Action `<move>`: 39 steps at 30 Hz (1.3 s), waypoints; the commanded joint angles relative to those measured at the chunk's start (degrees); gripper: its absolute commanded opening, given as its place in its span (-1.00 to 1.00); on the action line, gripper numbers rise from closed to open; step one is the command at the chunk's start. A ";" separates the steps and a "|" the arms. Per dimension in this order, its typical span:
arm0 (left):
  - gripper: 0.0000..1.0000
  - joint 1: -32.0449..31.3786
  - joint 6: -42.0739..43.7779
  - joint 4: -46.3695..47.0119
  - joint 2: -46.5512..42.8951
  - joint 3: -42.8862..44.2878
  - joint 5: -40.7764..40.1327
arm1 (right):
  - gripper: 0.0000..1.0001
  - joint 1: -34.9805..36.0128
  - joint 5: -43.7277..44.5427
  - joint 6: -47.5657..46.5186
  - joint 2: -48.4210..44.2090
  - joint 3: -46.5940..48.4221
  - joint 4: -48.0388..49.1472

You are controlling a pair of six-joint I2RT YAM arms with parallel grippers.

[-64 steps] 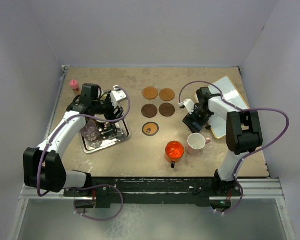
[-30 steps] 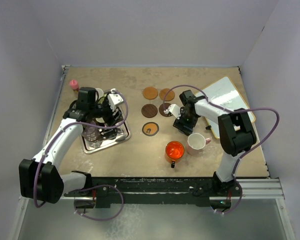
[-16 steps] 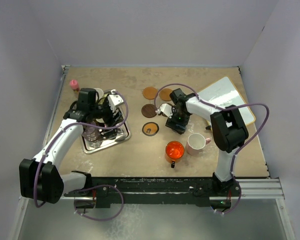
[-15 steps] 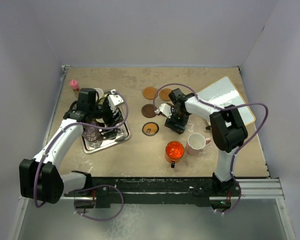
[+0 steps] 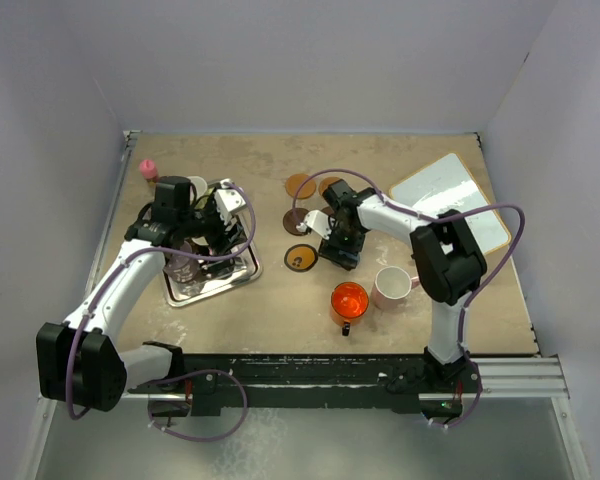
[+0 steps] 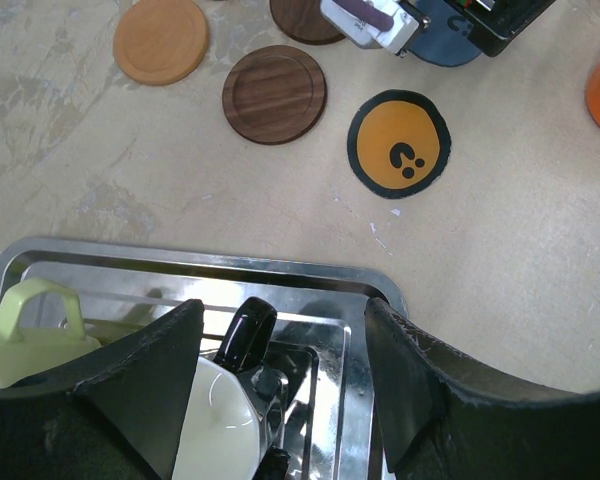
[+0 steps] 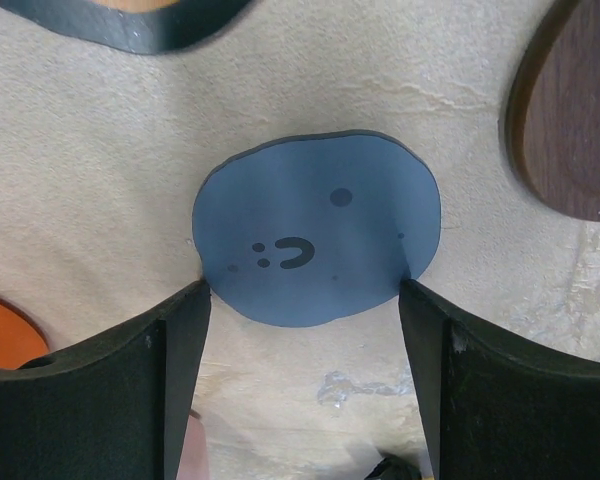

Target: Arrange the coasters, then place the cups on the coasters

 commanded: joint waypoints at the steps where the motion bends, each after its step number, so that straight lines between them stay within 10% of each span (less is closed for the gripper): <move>1: 0.25 0.57 0.10 2.65 -1.82 -0.52 1.06 | 0.56 1.67 -4.86 1.24 2.45 0.63 -1.01; 29: 0.28 0.57 -0.46 3.70 -2.93 0.85 -1.78 | 0.78 -1.28 -6.82 2.72 -10.56 5.66 -5.66; 39: 0.29 0.68 -9.26 8.42 -4.01 2.07 -18.06 | 0.78 -9.15 -7.88 9.51 -21.20 1.49 -3.50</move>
